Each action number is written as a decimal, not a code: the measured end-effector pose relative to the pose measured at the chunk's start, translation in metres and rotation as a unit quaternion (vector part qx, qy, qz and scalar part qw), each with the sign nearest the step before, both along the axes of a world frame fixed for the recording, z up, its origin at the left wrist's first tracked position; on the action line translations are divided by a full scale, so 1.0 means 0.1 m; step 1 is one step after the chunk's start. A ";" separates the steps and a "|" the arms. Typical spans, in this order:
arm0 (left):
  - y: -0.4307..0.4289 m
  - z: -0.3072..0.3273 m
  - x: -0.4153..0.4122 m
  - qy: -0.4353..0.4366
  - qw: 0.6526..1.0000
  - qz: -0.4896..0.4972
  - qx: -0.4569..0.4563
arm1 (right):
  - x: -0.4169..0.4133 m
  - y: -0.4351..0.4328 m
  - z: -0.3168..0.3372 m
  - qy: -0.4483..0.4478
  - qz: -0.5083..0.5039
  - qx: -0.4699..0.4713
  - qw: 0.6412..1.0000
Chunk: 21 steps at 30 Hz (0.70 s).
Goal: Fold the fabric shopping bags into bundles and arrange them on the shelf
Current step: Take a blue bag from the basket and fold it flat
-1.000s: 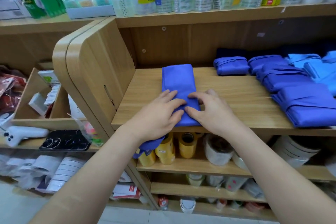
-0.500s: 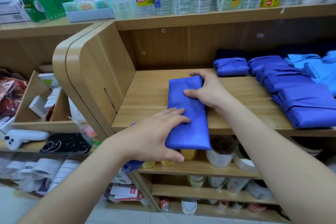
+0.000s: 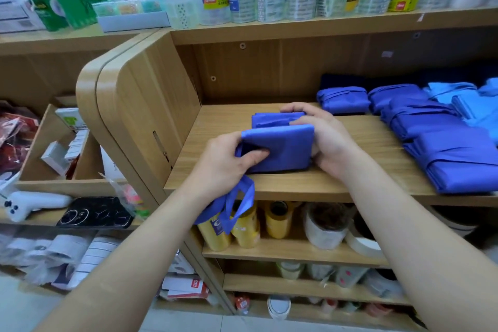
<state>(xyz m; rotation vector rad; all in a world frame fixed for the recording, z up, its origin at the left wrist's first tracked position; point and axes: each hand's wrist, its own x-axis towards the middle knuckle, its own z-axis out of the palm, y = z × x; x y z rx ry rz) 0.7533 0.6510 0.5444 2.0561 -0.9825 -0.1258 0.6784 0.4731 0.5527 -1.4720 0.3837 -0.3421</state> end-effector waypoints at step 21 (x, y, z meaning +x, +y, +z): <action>-0.28 0.02 -0.14 0.157 0.987 -0.041 0.001 | -0.10 0.29 -0.11 -0.115 -0.233 -0.081 0.962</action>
